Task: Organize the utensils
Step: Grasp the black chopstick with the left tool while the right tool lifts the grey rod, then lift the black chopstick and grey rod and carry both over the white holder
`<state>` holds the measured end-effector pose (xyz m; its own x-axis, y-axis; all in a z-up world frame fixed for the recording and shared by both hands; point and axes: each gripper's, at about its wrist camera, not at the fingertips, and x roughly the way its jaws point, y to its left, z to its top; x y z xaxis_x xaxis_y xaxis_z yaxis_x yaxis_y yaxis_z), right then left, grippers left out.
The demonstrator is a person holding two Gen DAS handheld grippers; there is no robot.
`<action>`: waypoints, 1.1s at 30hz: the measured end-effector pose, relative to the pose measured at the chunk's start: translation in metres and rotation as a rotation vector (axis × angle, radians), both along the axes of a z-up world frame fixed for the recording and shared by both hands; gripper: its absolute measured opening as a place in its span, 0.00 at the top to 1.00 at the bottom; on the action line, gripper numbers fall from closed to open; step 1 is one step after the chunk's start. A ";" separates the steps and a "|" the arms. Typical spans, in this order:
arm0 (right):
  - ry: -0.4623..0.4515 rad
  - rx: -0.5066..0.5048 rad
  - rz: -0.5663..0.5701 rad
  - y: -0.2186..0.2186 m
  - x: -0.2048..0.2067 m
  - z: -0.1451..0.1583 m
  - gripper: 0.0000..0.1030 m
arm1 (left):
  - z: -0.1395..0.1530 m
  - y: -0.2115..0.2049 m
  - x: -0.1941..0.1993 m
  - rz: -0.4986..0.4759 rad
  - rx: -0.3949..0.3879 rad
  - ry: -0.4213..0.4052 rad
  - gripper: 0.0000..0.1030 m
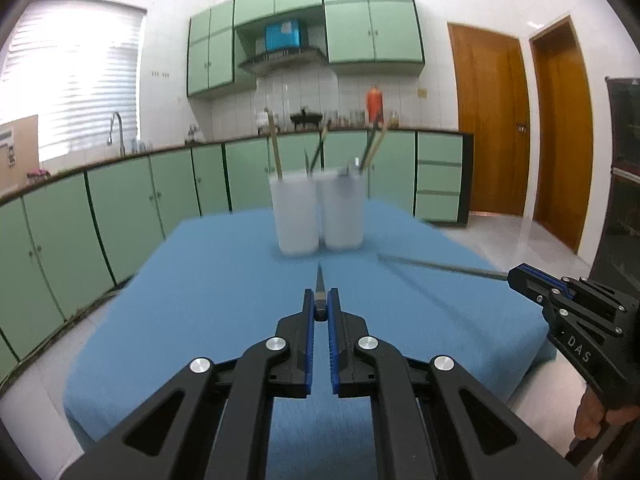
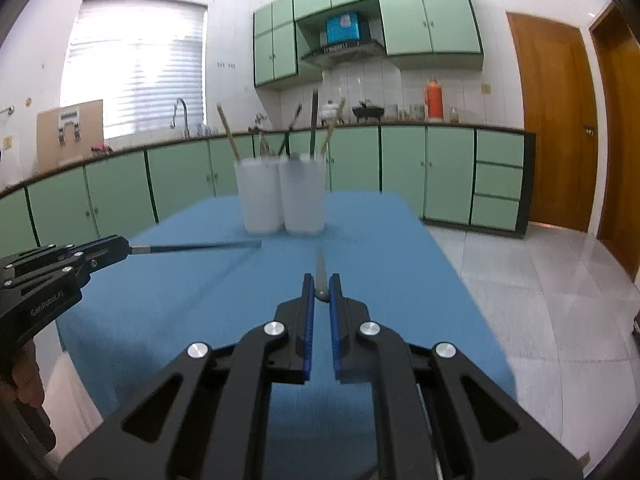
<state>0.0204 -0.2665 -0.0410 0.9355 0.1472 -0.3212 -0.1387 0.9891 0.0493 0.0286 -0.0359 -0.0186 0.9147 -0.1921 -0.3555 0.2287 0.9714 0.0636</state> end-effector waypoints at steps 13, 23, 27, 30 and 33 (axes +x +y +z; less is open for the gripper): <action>-0.042 0.058 0.095 -0.002 0.039 0.089 0.94 | 0.081 0.009 0.026 -0.096 -0.094 -0.107 0.94; -0.006 0.083 0.168 0.006 0.085 0.134 0.94 | 0.113 0.016 0.067 -0.134 -0.127 -0.102 0.94; 0.012 0.054 0.182 0.016 0.100 0.138 0.94 | 0.117 0.017 0.079 -0.142 -0.123 -0.102 0.94; 0.013 0.050 0.199 0.021 0.108 0.144 0.94 | 0.122 0.019 0.083 -0.150 -0.120 -0.112 0.94; -0.007 0.042 0.205 0.023 0.114 0.156 0.94 | 0.129 0.021 0.082 -0.148 -0.120 -0.134 0.94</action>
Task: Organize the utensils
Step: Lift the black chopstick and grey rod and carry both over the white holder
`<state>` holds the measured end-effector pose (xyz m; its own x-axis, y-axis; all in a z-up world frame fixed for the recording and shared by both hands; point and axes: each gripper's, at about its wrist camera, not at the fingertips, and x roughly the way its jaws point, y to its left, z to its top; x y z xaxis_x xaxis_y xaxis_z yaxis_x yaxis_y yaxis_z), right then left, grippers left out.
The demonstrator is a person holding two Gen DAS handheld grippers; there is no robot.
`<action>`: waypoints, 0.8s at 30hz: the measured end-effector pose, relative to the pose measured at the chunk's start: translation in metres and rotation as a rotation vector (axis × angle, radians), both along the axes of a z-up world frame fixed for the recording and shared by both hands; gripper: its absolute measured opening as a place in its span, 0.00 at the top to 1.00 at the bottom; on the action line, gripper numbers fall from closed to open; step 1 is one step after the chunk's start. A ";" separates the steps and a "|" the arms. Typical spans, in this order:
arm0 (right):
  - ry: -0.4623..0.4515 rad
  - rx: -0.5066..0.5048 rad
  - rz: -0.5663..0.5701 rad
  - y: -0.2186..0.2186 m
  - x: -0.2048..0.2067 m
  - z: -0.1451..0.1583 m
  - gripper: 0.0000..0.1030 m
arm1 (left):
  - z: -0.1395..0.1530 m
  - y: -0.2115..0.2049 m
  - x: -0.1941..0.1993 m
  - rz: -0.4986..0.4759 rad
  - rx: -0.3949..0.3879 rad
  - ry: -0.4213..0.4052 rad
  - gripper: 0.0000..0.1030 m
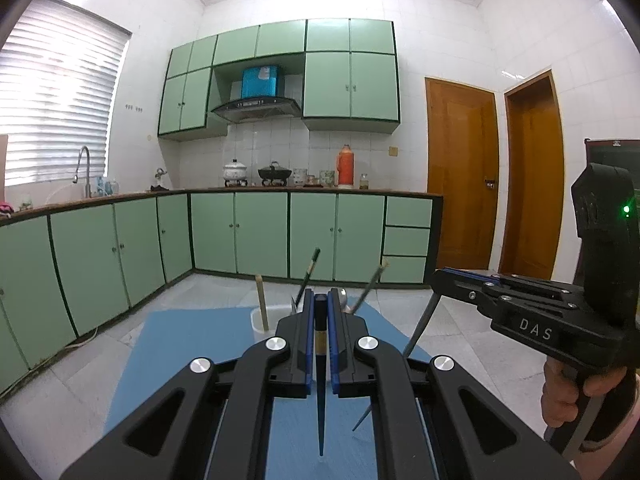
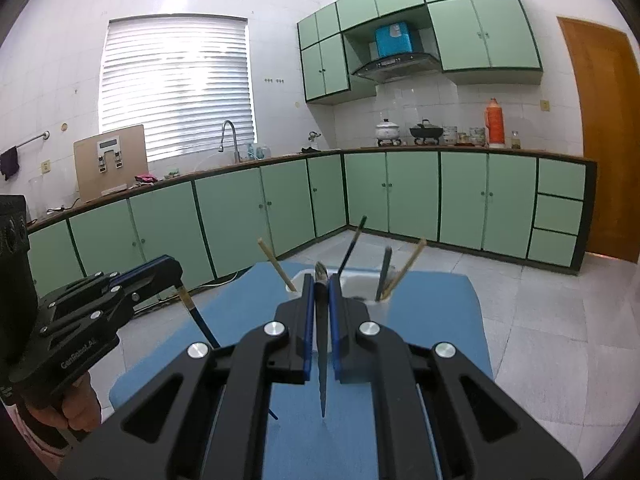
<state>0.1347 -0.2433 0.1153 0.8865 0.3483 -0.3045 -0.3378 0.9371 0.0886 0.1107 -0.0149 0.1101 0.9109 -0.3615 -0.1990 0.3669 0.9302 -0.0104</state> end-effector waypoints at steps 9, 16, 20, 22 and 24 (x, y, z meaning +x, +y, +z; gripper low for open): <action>-0.117 -0.018 -0.007 0.002 0.019 0.056 0.94 | 0.047 0.002 0.025 -0.008 -0.049 -0.108 0.94; -0.189 -0.031 -0.033 0.000 0.053 0.092 0.94 | 0.088 -0.015 0.052 0.024 -0.045 -0.235 0.94; -0.186 -0.052 -0.047 0.003 0.079 0.093 0.94 | 0.098 -0.020 0.075 0.056 -0.037 -0.270 0.94; -0.173 -0.061 -0.051 0.005 0.094 0.087 0.94 | 0.096 -0.020 0.092 0.071 -0.035 -0.266 0.94; -0.145 -0.057 -0.049 0.007 0.108 0.079 0.94 | 0.090 -0.020 0.107 0.078 -0.037 -0.245 0.94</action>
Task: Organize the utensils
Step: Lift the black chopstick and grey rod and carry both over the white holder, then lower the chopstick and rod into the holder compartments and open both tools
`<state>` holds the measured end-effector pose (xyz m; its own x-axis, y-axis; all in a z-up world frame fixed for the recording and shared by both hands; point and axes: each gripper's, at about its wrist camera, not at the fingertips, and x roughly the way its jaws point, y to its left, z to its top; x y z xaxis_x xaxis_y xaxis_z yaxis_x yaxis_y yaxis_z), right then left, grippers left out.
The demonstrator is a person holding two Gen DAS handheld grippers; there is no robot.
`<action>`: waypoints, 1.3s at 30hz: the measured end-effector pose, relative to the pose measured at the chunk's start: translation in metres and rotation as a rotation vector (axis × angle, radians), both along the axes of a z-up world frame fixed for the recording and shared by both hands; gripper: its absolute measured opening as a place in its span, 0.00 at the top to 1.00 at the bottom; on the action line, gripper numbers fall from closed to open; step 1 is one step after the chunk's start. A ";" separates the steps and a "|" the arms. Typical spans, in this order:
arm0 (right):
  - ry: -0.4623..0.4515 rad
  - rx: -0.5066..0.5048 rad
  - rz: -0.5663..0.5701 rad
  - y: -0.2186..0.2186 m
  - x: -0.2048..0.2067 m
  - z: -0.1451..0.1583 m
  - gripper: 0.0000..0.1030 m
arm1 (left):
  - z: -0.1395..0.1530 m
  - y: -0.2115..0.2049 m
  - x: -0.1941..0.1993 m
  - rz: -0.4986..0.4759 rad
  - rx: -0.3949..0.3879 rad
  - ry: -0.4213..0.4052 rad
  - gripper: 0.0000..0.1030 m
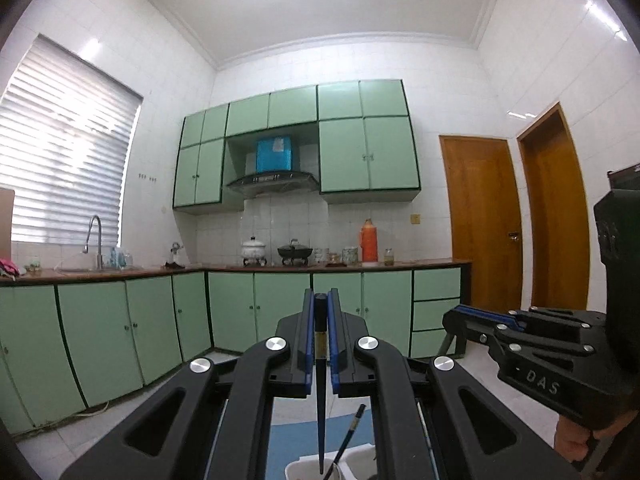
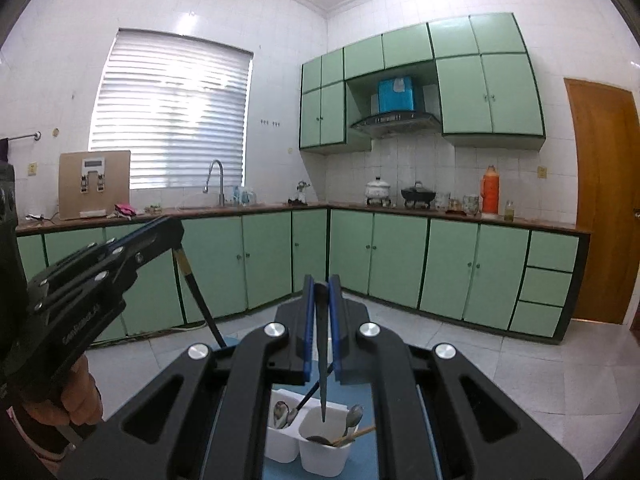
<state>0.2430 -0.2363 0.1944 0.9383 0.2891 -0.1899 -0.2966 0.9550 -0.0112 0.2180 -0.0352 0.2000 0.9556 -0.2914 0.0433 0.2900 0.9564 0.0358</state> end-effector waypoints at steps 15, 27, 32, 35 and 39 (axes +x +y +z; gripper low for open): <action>0.163 -0.026 -0.033 0.026 0.063 -0.079 0.94 | -0.070 -0.007 0.083 0.024 0.028 0.217 0.94; 0.211 -0.046 -0.078 0.030 0.076 -0.096 0.93 | -0.098 -0.003 0.108 0.036 0.046 0.338 0.94; 0.198 -0.015 -0.112 0.016 0.072 -0.092 0.78 | -0.091 0.004 0.105 0.043 0.030 0.331 0.74; 0.174 -0.007 -0.133 0.008 0.063 -0.088 0.65 | -0.084 0.010 0.097 0.044 0.011 0.312 0.60; 0.141 0.003 -0.163 -0.001 0.049 -0.083 0.50 | -0.076 0.019 0.084 0.055 0.000 0.284 0.42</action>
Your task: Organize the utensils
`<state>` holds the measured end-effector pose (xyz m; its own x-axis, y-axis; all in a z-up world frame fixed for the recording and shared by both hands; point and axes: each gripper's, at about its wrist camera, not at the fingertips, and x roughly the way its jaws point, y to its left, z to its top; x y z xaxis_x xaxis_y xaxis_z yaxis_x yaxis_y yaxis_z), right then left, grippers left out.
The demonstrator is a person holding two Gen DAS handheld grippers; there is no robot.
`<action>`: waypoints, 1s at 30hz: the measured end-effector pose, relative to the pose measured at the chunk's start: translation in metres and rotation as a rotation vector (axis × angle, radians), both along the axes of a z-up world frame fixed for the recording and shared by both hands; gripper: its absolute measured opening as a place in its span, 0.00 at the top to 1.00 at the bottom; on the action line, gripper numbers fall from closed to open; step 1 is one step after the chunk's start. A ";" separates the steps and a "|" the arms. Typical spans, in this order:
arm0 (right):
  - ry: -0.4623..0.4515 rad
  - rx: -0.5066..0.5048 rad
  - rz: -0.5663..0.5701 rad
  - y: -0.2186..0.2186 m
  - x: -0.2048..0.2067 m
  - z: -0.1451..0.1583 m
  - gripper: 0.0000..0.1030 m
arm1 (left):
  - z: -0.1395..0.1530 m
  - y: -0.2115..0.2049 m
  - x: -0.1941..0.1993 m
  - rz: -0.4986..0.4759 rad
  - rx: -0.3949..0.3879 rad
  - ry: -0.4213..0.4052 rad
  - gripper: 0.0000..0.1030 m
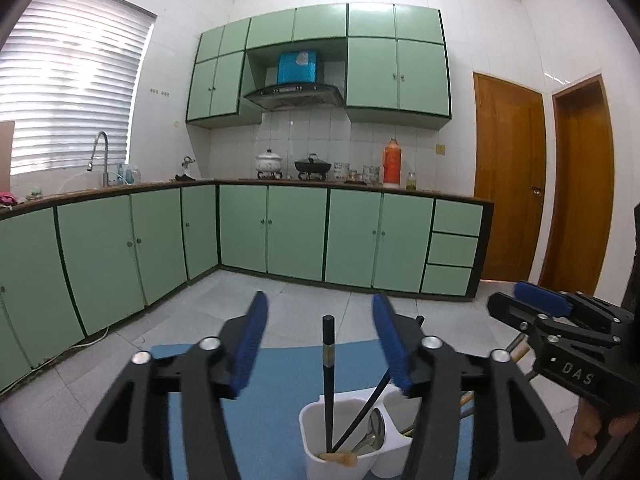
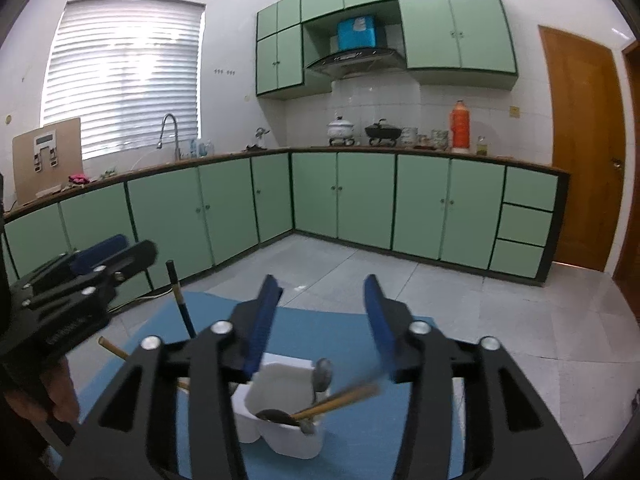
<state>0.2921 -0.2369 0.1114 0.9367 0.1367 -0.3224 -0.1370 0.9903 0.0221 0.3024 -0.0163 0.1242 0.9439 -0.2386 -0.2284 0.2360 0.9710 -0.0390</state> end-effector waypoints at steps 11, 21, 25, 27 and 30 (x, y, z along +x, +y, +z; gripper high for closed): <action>-0.078 0.004 -0.042 -0.014 -0.061 0.000 0.13 | 0.006 0.027 -0.058 0.059 -0.015 -0.074 0.08; -0.052 0.024 -0.058 -0.021 -0.113 -0.027 0.05 | -0.015 0.038 -0.109 0.071 -0.016 -0.039 0.06; -0.021 0.028 -0.064 -0.021 -0.129 -0.039 0.05 | -0.027 0.039 -0.128 0.068 -0.021 -0.009 0.06; 0.016 0.033 -0.062 -0.021 -0.136 -0.048 0.05 | -0.034 0.039 -0.135 0.060 -0.025 0.017 0.06; 0.029 0.022 -0.065 -0.019 -0.148 -0.058 0.05 | -0.046 0.037 -0.145 0.050 -0.023 0.055 0.06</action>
<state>0.1444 -0.2558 0.0534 0.9342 0.0837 -0.3468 -0.0718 0.9963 0.0469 0.1575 0.0212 0.0781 0.9408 -0.1970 -0.2758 0.1840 0.9802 -0.0727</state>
